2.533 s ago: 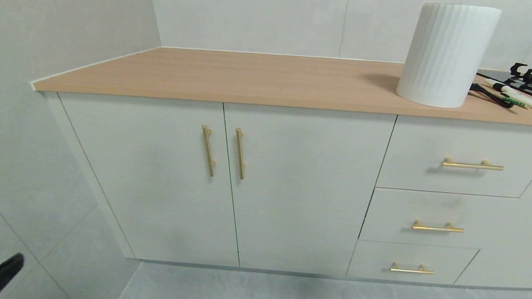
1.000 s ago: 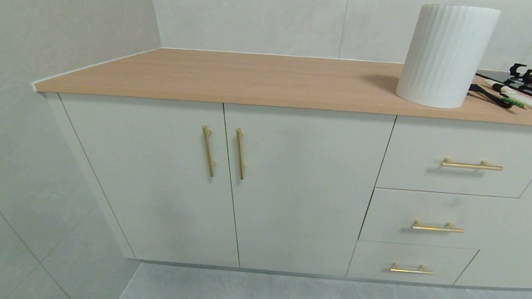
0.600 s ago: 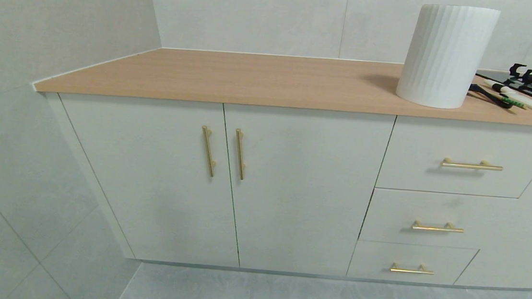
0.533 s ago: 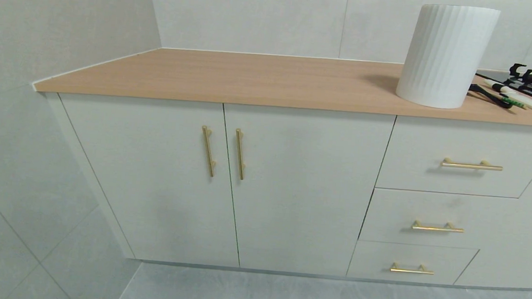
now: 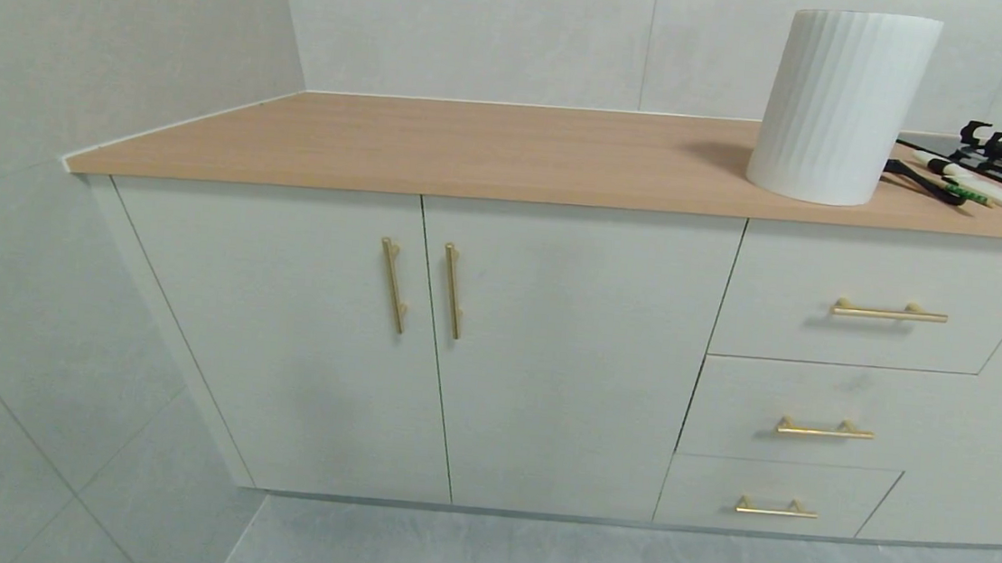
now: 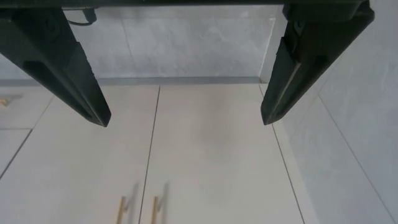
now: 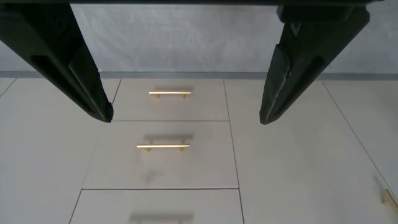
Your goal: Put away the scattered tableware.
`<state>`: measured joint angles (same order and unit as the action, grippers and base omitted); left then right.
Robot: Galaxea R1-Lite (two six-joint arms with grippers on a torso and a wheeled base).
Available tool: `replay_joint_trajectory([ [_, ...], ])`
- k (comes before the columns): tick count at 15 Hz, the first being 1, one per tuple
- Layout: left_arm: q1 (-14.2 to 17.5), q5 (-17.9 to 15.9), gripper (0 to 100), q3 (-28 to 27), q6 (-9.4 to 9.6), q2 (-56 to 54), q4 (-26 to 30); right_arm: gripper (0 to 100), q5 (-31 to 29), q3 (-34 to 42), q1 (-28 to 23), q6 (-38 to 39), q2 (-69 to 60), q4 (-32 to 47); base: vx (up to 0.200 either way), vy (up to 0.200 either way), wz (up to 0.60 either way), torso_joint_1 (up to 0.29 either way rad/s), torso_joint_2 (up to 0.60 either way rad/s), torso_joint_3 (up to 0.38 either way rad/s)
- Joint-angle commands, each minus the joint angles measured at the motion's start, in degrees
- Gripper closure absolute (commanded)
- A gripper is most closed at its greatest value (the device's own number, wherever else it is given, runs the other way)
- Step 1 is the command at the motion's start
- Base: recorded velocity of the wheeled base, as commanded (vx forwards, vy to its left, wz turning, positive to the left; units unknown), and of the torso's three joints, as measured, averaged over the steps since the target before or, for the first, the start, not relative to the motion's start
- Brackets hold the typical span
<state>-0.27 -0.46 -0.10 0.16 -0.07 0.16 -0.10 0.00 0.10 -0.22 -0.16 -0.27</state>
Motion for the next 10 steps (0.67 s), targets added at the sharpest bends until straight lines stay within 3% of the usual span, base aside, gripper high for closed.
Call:
replay_joint_trajectory([
  [1, 0.0, 0.02, 0, 0.01, 0.02, 0.07, 0.02, 0, 0.01, 0.0, -0.01, 0.04, 0.16, 0.0, 0.0, -0.2, 0.0, 0.002, 0.0, 0.002],
  [10, 0.0, 0.02, 0, 0.01, 0.02, 0.07, -0.07, 0, 0.01, 0.0, -0.01, 0.13, 0.16, 0.0, 0.0, -0.2, 0.0, 0.004, 0.0, 0.002],
])
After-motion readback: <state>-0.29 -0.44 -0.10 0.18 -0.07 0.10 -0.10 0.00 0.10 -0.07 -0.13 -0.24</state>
